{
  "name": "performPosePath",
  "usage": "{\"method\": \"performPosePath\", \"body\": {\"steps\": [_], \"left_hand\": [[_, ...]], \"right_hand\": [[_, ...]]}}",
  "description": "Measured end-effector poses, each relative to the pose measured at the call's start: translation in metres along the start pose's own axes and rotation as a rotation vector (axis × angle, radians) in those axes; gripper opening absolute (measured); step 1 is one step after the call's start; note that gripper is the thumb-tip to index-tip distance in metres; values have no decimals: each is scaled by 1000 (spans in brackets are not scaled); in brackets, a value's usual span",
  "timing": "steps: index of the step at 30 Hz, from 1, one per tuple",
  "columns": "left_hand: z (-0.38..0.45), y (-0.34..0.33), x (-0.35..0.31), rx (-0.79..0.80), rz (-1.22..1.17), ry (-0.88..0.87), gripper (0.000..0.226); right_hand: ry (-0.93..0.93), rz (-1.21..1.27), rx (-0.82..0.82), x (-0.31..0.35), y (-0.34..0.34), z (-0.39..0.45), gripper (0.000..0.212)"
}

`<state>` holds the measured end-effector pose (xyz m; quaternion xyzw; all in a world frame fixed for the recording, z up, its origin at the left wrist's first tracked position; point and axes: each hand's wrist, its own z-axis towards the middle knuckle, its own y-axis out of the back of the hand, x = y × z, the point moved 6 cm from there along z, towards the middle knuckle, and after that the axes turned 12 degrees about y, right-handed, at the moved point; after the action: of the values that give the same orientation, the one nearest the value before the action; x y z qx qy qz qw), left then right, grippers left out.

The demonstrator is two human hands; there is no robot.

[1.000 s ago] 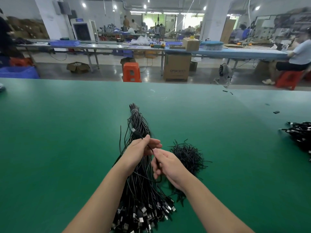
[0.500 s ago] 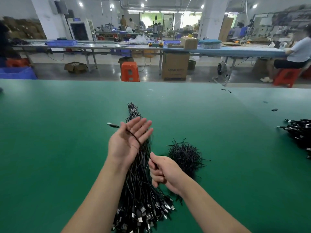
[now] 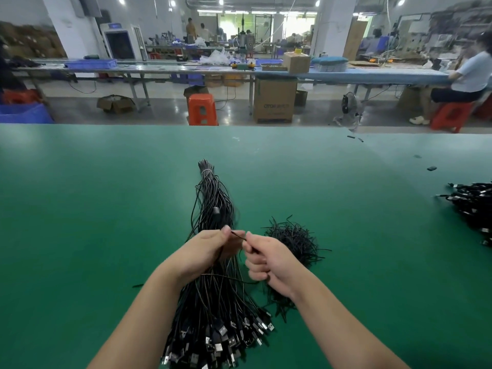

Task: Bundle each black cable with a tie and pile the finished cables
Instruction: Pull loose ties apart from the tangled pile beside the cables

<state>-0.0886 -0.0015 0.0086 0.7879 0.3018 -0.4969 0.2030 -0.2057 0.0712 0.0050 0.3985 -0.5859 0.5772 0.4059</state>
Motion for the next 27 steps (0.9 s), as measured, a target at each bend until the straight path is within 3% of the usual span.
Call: {"method": "performPosePath", "body": {"steps": [3, 5, 8, 12, 14, 16, 19, 21, 23, 25, 27], "left_hand": [[7, -7, 0, -235, -246, -101, 37], [13, -10, 0, -307, -524, -134, 40], [16, -6, -6, -239, -963, -134, 48], [2, 0, -17, -15, -1072, -137, 32], [-10, 1, -18, 227, -914, -138, 34], [-28, -6, -18, 457, -504, -121, 43], [-31, -13, 0, 530, 145, 25, 47], [-24, -13, 10, 436, 286, 158, 46], [-14, -5, 16, 234, 360, 205, 41], [-6, 7, 19, 11, 422, 181, 36], [0, 9, 12, -156, 260, 55, 36]], "right_hand": [[-11, 29, 28, -12, -12, -1, 36], [-34, 65, 28, -19, -18, 0, 39], [-81, 91, 29, -31, -21, -2, 43], [-103, 157, 31, -36, -15, -8, 45], [-110, 181, 19, -35, -6, -11, 44], [-108, 186, 6, -34, 0, -14, 40], [-85, 136, -30, -31, -2, -12, 35], [-45, 13, -56, -27, -4, -10, 36], [0, -178, -51, -21, -6, -10, 38], [26, -232, -35, -16, -6, -12, 35], [25, -175, -26, -15, -7, -13, 34]]}}
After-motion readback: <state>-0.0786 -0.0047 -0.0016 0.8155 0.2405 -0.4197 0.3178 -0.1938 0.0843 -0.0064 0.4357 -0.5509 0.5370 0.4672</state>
